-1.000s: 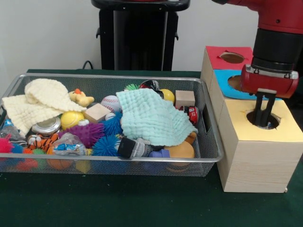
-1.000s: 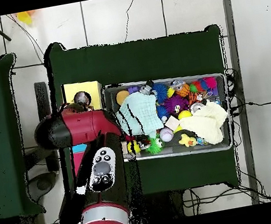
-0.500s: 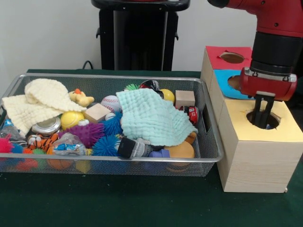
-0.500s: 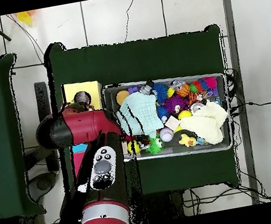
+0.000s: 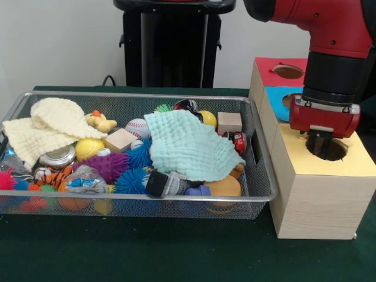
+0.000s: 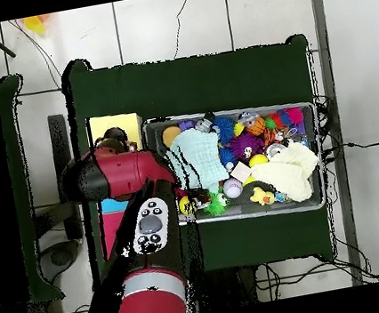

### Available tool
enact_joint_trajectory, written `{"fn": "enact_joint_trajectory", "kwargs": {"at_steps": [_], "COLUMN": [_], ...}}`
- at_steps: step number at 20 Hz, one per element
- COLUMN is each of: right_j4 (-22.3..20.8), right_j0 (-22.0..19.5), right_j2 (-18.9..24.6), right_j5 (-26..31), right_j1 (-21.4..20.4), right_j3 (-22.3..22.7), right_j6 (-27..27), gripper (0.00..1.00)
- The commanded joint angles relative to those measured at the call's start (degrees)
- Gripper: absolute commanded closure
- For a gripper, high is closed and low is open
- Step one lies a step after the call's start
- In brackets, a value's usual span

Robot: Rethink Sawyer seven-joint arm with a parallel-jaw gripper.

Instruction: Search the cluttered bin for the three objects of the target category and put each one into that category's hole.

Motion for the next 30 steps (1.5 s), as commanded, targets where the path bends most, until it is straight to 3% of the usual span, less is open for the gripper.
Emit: {"fn": "enact_joint_trajectory", "kwargs": {"at_steps": [1,25,30], "right_j4": [0.7,3.2,3.8], "right_j0": [-2.0,1.1,1.3], "right_j2": [4.0,1.3,1.4], "right_j5": [-1.1,3.5,6.5], "right_j1": [5.5,2.9,-0.8], "right_j3": [1.8,2.5,3.4], "right_j6": [8.7,10.4,10.2], "gripper": [1.0,1.0,1.0]}}
